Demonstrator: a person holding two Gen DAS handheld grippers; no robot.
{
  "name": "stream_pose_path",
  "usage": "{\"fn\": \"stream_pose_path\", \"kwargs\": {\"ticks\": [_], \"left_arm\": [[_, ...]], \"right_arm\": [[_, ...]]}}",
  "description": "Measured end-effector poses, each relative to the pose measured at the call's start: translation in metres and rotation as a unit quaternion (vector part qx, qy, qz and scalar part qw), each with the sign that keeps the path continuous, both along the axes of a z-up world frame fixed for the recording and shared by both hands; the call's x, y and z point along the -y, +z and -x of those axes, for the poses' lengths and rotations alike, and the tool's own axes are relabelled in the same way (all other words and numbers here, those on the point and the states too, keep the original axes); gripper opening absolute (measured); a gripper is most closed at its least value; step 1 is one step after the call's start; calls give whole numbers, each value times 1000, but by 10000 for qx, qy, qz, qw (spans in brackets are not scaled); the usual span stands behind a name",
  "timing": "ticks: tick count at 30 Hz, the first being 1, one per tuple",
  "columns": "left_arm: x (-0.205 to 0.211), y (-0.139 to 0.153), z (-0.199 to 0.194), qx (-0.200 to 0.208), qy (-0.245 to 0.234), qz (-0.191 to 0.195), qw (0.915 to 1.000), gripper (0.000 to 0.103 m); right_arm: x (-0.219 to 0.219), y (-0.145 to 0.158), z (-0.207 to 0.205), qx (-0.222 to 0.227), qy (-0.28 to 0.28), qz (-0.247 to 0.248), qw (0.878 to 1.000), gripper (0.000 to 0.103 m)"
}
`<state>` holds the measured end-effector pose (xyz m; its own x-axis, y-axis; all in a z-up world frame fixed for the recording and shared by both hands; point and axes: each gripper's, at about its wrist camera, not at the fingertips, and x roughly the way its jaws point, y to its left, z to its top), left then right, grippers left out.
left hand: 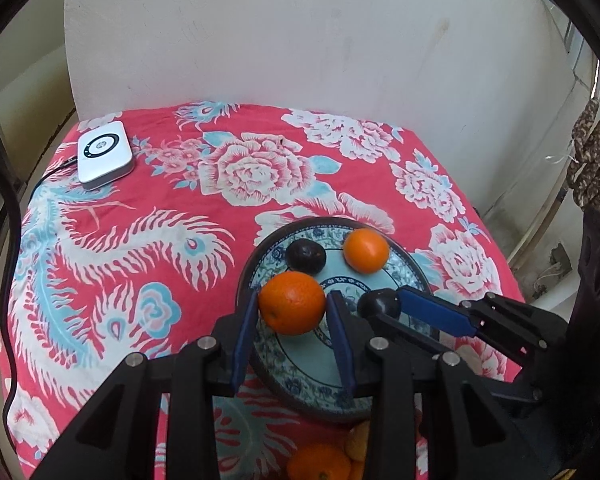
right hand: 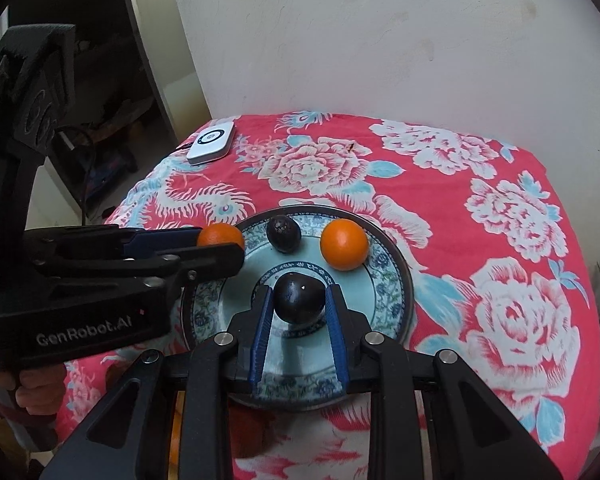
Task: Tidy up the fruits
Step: 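Release the plum on the plate with the right gripper while the left gripper releases the orange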
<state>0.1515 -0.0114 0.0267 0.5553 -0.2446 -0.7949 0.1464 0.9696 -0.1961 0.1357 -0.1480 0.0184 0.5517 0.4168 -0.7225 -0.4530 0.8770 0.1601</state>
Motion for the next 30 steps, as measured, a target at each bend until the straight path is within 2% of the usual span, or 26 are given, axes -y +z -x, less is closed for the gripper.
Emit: {"fn": "stream_pose_path", "kwargs": {"ticks": [7,30], "left_arm": [[0,-9,-12,-128,-14,60,9999,37],[0,-10,-18,-37,-52,57,10000,39]], "right_arm": [[-6,-5,-13,-42,79,50,9999,28],[-12,-11,-23,-8,254,76,9996,30]]}}
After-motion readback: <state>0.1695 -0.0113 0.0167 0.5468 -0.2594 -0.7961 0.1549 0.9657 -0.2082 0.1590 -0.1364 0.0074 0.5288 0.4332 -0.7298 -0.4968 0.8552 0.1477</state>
